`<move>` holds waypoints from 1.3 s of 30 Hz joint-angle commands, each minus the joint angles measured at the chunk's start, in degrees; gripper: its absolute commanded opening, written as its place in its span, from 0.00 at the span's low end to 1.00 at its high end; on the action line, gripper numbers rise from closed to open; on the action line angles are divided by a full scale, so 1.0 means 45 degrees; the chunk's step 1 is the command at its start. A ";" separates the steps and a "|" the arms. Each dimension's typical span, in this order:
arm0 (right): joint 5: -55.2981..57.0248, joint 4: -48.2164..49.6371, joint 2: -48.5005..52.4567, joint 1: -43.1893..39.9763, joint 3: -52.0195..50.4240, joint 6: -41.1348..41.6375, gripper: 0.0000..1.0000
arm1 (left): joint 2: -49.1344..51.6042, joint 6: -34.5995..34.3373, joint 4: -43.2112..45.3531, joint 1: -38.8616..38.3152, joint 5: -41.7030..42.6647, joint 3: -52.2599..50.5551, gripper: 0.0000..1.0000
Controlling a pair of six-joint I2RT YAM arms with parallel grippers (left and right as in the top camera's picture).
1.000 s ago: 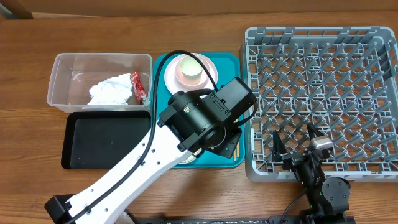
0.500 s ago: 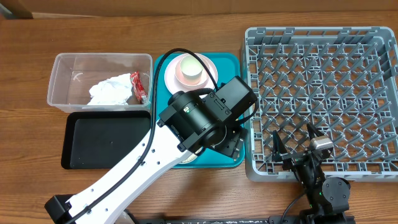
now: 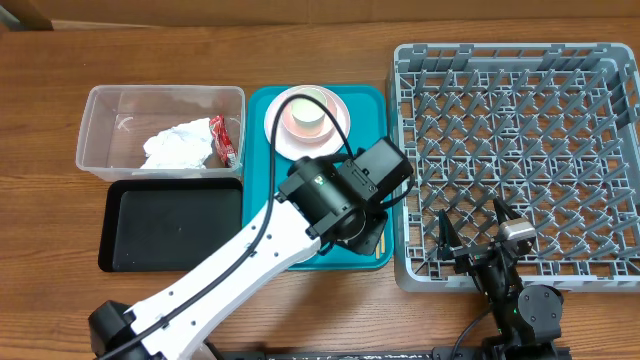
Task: Sort waste into correct bins and load items into the dishwasher
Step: 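Move the left gripper over the rice bowl and lower toward its rim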
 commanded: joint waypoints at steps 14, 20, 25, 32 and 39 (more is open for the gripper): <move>0.0015 0.0058 -0.0126 -0.0024 -0.0136 -0.0092 1.00 | -0.0087 -0.1710 0.1413 0.0000 -0.2317 -0.2788 0.21; 0.0015 0.0053 -0.0126 -0.0024 -0.0136 -0.0092 1.00 | -0.0087 -0.1860 0.2443 0.0000 -0.2370 -0.3915 0.16; 0.0015 0.0053 -0.0126 -0.0024 -0.0136 -0.0092 1.00 | -0.0087 -0.2084 0.3162 0.0000 -0.2744 -0.4498 0.16; 0.0015 0.0053 -0.0126 -0.0024 -0.0136 -0.0092 1.00 | -0.0087 -0.2089 0.3813 0.0000 -0.3123 -0.4993 0.17; 0.0015 0.0053 -0.0126 -0.0024 -0.0136 -0.0092 1.00 | -0.0087 -0.2084 0.4430 0.0000 -0.3152 -0.5348 0.15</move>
